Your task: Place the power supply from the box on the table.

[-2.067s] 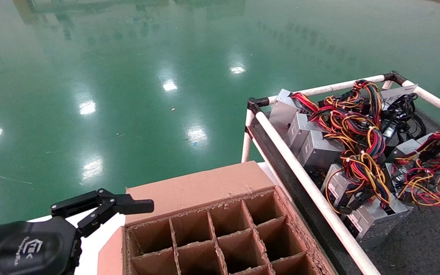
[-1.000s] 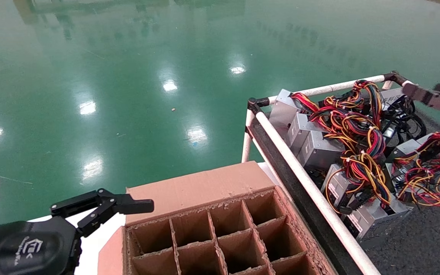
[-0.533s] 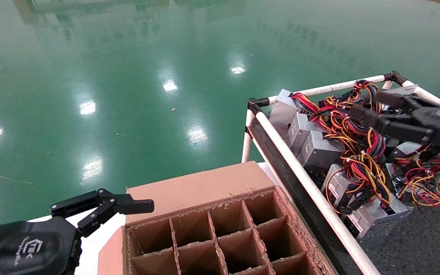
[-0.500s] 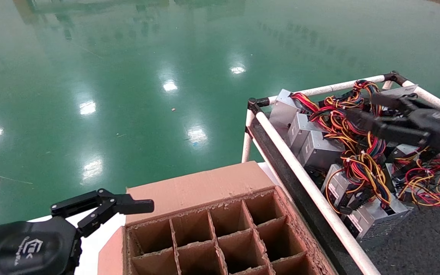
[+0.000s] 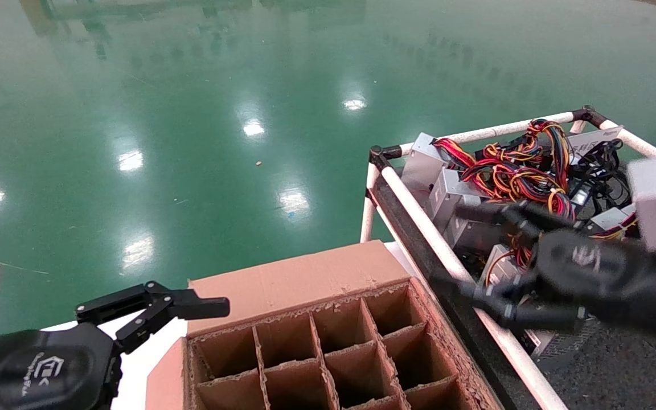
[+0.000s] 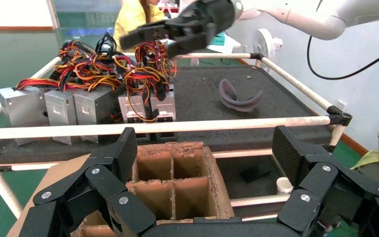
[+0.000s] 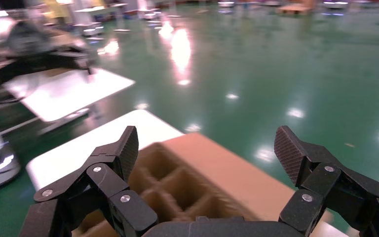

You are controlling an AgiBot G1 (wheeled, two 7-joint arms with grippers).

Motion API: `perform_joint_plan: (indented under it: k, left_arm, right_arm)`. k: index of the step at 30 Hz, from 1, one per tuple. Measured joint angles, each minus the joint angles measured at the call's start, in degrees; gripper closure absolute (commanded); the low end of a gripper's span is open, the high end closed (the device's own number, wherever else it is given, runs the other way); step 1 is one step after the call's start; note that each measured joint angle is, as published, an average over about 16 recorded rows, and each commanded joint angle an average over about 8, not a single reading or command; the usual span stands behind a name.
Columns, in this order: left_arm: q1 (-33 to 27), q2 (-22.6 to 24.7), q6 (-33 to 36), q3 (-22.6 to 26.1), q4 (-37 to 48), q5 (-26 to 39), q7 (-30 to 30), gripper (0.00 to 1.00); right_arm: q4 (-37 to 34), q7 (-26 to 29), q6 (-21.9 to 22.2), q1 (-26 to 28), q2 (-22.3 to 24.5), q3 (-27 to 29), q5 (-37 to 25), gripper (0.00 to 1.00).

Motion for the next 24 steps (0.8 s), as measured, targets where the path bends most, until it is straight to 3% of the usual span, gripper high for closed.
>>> perform_joint_plan:
  k: [12, 24]
  left_arm:
    - [0.0, 0.0, 0.0, 0.0, 0.0, 0.0, 0.0, 0.00]
    - [0.0, 0.0, 0.0, 0.0, 0.0, 0.0, 0.0, 0.00]
  right_arm:
    - [11.6, -1.1, -4.6, -6.4, 0.1, -0.5, 5.0, 0.00]
    - [13.0, -1.3, -5.2, -7.2, 0.1, -0.6, 5.7, 0.00]
